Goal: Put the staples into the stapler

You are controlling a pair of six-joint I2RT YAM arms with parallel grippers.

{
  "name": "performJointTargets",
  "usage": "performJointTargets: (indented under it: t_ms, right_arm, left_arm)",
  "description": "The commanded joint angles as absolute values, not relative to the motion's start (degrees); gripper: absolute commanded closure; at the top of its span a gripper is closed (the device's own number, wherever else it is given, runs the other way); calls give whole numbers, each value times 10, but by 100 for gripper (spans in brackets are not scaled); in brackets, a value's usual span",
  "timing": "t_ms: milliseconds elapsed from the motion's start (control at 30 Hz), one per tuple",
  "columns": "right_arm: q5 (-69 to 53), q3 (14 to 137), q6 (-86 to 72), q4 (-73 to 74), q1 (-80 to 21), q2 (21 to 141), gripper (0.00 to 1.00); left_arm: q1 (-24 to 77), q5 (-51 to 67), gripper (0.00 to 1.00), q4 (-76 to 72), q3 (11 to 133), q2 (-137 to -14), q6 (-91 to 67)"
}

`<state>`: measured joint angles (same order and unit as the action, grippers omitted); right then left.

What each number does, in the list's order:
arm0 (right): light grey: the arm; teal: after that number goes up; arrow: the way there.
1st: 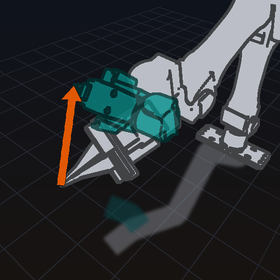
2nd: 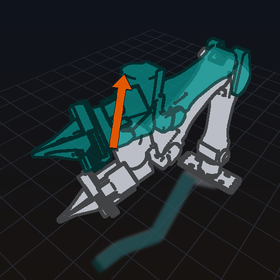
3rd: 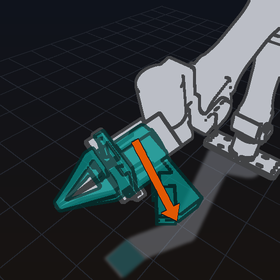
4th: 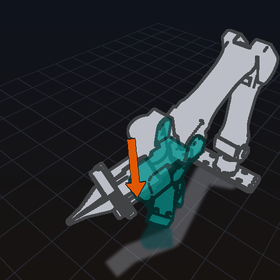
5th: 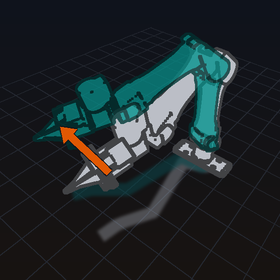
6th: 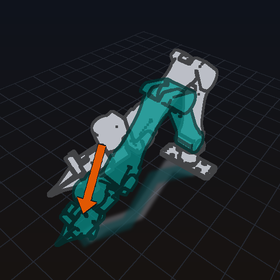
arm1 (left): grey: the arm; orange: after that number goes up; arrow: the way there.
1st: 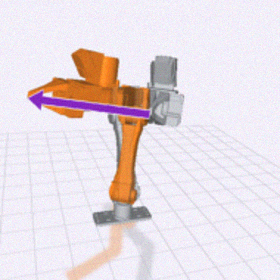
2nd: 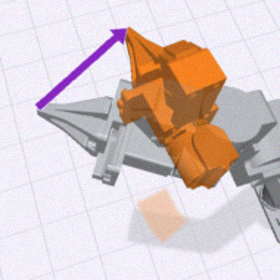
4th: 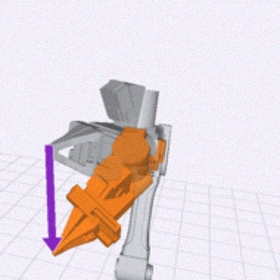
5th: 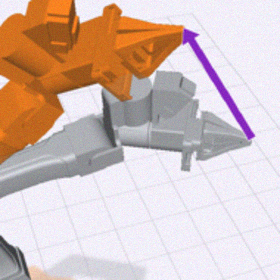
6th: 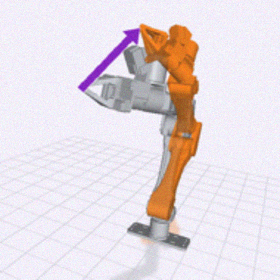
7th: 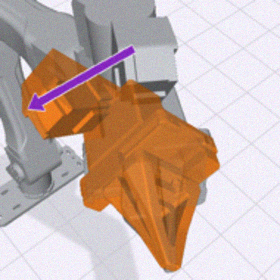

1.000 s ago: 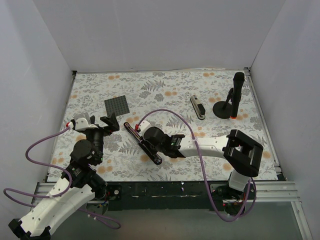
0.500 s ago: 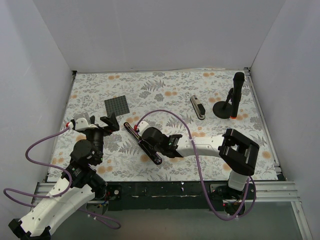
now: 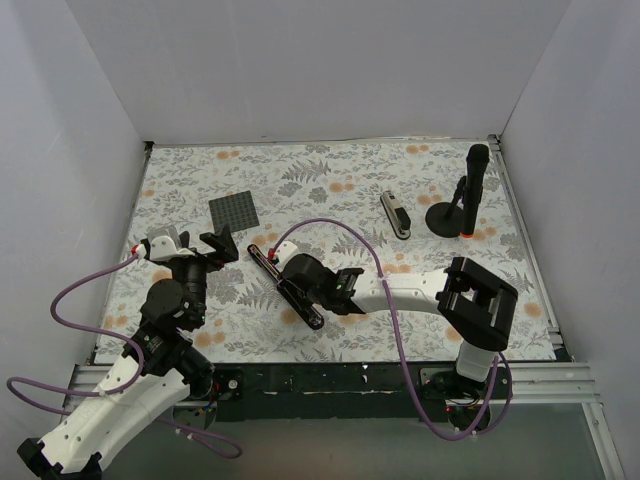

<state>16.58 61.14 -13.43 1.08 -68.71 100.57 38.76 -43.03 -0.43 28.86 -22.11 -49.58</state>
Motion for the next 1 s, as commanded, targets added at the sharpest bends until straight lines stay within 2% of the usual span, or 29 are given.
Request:
performJointTargets:
  t_ms: [0, 967]
  right_arm:
    - [175, 641, -154, 44, -689, 1010, 99]
    - [174, 676, -141, 126, -689, 1025, 99]
  left_arm:
    - [384, -437, 2, -4, 290, -220, -497]
    - [381, -428, 2, -4, 289, -227, -498]
